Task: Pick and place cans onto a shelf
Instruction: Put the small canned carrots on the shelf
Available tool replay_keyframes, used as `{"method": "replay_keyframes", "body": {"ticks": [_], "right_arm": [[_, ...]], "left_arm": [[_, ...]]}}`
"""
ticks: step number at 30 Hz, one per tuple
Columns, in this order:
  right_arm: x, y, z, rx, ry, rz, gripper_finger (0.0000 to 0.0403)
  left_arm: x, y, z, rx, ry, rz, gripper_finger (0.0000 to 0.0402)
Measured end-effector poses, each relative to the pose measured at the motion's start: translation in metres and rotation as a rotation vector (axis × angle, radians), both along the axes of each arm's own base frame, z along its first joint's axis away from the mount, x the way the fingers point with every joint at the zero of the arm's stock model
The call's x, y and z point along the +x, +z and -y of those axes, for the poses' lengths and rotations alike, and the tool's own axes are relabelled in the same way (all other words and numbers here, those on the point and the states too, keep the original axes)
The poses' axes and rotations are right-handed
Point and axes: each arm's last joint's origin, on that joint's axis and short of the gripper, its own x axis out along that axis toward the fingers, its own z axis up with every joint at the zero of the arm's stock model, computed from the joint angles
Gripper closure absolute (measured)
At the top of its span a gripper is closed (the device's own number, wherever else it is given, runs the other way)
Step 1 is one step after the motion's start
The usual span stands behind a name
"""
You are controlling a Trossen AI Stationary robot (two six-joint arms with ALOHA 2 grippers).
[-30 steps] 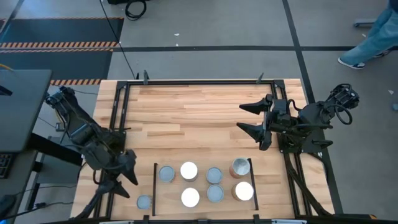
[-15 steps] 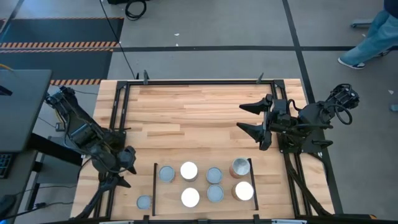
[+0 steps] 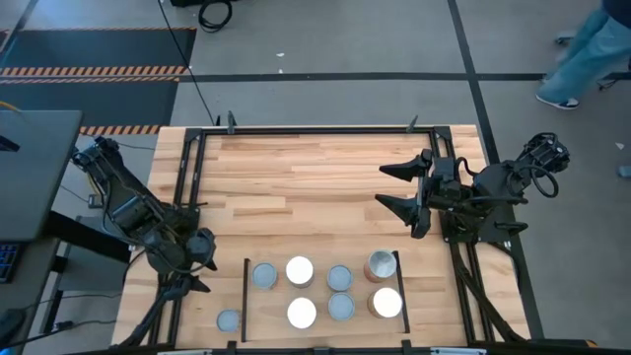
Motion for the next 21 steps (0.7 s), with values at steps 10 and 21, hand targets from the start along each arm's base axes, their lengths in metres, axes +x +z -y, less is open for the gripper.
{"method": "replay_keyframes", "body": {"ticks": [10, 21], "right_arm": [[0.000, 0.000, 0.000, 0.000, 0.000, 0.000, 0.0055], [0.000, 0.000, 0.000, 0.000, 0.000, 0.000, 0.0055]], "left_arm": [[-0.008, 0.000, 0.006, 0.037, 0.002, 0.043, 0.0108], [-0.021, 0.000, 0.015, 0.050, 0.017, 0.075, 0.0108]]}}
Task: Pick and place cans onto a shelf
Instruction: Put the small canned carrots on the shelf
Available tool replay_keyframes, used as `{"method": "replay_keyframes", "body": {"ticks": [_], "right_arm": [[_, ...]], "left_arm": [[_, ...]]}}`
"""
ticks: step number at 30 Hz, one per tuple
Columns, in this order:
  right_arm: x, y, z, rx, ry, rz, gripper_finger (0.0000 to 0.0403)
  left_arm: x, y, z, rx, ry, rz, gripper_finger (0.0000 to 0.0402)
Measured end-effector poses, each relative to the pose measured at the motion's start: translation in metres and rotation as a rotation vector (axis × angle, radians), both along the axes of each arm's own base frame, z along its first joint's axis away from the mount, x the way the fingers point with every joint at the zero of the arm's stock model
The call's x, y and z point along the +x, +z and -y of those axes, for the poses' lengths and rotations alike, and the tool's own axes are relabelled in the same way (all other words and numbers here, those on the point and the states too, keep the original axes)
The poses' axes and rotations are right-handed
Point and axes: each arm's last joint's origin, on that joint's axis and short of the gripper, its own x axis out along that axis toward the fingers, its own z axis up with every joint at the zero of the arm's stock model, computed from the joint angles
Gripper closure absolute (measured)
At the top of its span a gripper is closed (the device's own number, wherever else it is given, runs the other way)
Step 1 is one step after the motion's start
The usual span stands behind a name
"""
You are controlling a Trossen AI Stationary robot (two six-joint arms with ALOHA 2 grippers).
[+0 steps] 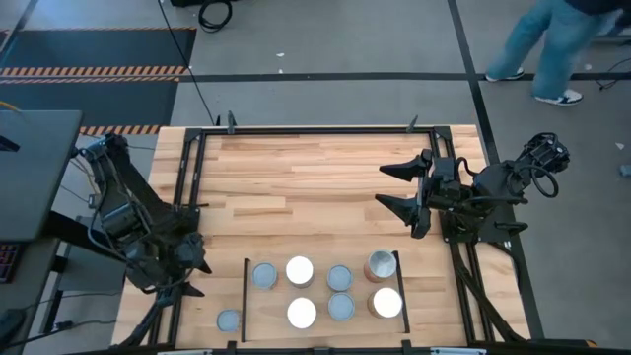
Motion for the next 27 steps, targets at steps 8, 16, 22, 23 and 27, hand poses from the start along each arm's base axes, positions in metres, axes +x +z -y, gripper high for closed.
{"method": "replay_keyframes", "body": {"ticks": [8, 16, 22, 23, 27], "right_arm": [[0.000, 0.000, 0.000, 0.000, 0.000, 0.000, 0.0055], [0.000, 0.000, 0.000, 0.000, 0.000, 0.000, 0.0055], [0.000, 0.000, 0.000, 0.000, 0.000, 0.000, 0.0055], [0.000, 0.000, 0.000, 0.000, 0.000, 0.000, 0.0055], [0.000, 0.000, 0.000, 0.000, 0.000, 0.000, 0.0055]], "left_arm": [[-0.002, -0.003, -0.002, 0.027, -0.013, -0.032, 0.0108], [-0.004, -0.007, 0.006, 0.067, -0.068, -0.046, 0.0108], [0.003, -0.015, 0.019, 0.094, -0.070, -0.057, 0.0108], [0.004, -0.014, 0.020, 0.083, -0.072, -0.050, 0.0108], [0.004, -0.013, 0.020, 0.078, -0.075, -0.031, 0.0108]]}}
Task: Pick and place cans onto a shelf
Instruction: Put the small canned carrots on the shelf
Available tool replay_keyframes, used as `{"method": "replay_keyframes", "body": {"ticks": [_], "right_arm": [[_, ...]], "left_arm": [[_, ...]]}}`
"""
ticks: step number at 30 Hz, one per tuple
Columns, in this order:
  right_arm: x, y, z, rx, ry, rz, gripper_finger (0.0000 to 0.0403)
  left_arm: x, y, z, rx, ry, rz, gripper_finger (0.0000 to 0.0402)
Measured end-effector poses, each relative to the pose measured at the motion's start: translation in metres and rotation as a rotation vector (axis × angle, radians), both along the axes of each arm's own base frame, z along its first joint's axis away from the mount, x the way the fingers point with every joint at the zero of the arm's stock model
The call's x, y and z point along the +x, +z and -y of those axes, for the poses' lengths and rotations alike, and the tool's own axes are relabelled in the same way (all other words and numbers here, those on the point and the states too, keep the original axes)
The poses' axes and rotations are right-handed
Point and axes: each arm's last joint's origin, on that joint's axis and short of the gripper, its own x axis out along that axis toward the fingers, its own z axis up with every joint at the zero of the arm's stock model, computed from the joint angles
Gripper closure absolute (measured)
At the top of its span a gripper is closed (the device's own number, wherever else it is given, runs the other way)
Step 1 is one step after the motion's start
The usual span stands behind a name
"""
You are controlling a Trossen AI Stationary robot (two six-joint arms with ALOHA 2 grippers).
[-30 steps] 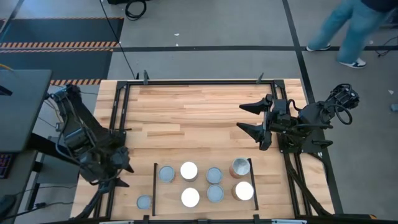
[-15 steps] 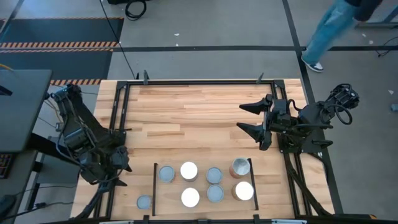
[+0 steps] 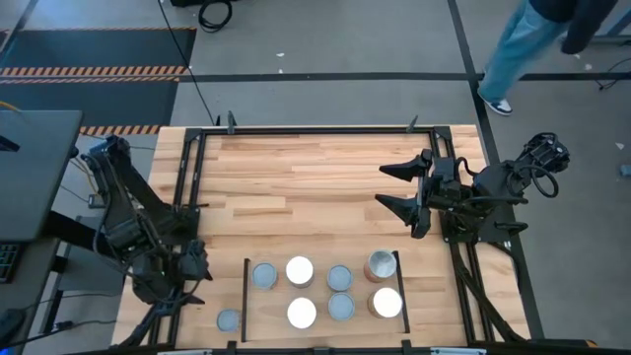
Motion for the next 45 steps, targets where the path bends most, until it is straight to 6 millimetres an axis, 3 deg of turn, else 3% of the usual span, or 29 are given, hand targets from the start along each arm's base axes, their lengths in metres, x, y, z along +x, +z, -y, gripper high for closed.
{"method": "replay_keyframes", "body": {"ticks": [7, 14, 17, 28, 45], "right_arm": [[0.000, 0.000, 0.000, 0.000, 0.000, 0.000, 0.0055], [0.000, 0.000, 0.000, 0.000, 0.000, 0.000, 0.0055], [0.000, 0.000, 0.000, 0.000, 0.000, 0.000, 0.0055], [0.000, 0.000, 0.000, 0.000, 0.000, 0.000, 0.0055], [0.000, 0.000, 0.000, 0.000, 0.000, 0.000, 0.0055]], "left_arm": [[-0.008, -0.007, -0.008, 0.111, -0.007, -0.067, 0.0108], [-0.026, -0.007, 0.003, 0.105, -0.114, -0.055, 0.0108], [-0.032, -0.012, 0.006, 0.150, -0.061, -0.051, 0.0108], [-0.028, -0.020, 0.029, 0.128, -0.104, -0.042, 0.0108], [-0.030, -0.023, 0.026, 0.169, -0.087, -0.064, 0.0108]]}}
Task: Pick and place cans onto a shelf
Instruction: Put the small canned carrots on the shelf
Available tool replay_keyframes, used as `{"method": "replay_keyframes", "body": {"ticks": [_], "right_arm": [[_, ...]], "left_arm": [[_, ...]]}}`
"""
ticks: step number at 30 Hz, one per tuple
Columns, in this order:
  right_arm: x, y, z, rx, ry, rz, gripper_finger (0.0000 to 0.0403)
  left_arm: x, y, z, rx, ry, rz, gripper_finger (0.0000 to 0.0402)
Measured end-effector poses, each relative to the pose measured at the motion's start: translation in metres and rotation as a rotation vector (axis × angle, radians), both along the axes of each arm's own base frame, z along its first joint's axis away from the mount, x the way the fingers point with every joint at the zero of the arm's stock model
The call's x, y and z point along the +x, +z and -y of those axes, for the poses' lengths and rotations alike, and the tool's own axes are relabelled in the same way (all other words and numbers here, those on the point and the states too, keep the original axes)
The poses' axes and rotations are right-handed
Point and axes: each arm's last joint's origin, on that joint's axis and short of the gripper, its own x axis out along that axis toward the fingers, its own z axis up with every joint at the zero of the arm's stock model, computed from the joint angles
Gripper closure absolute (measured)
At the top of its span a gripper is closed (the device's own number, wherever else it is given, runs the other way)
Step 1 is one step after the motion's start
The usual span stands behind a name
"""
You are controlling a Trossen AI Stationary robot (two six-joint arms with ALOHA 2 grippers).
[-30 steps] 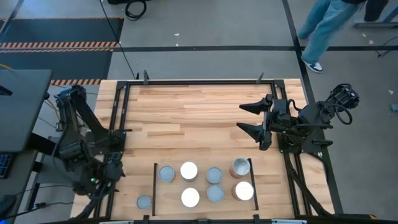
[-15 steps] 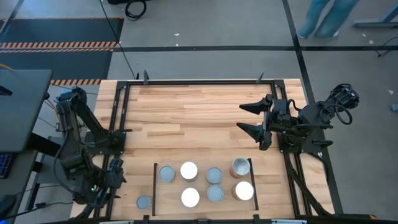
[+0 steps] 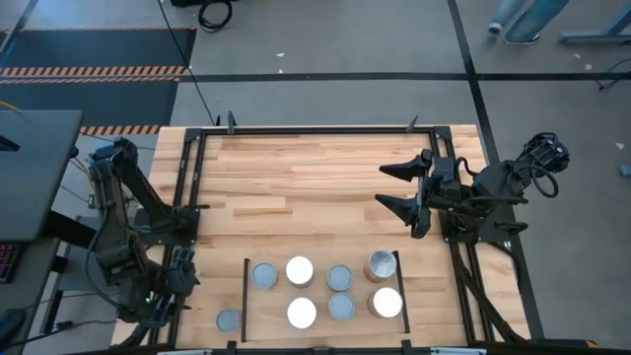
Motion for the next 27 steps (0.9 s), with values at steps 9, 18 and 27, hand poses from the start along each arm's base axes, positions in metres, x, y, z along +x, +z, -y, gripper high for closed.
{"method": "replay_keyframes", "body": {"ticks": [9, 18, 27], "right_arm": [[0.000, 0.000, 0.000, 0.000, 0.000, 0.000, 0.0055], [0.000, 0.000, 0.000, 0.000, -0.001, 0.000, 0.0055], [0.000, 0.000, 0.000, 0.000, 0.000, 0.000, 0.0055]], "left_arm": [[0.023, -0.015, 0.012, 0.031, 0.100, -0.005, 0.0108], [0.029, 0.001, 0.035, -0.218, 0.068, 0.150, 0.0108], [0.016, -0.007, 0.031, -0.137, 0.004, 0.035, 0.0108]]}}
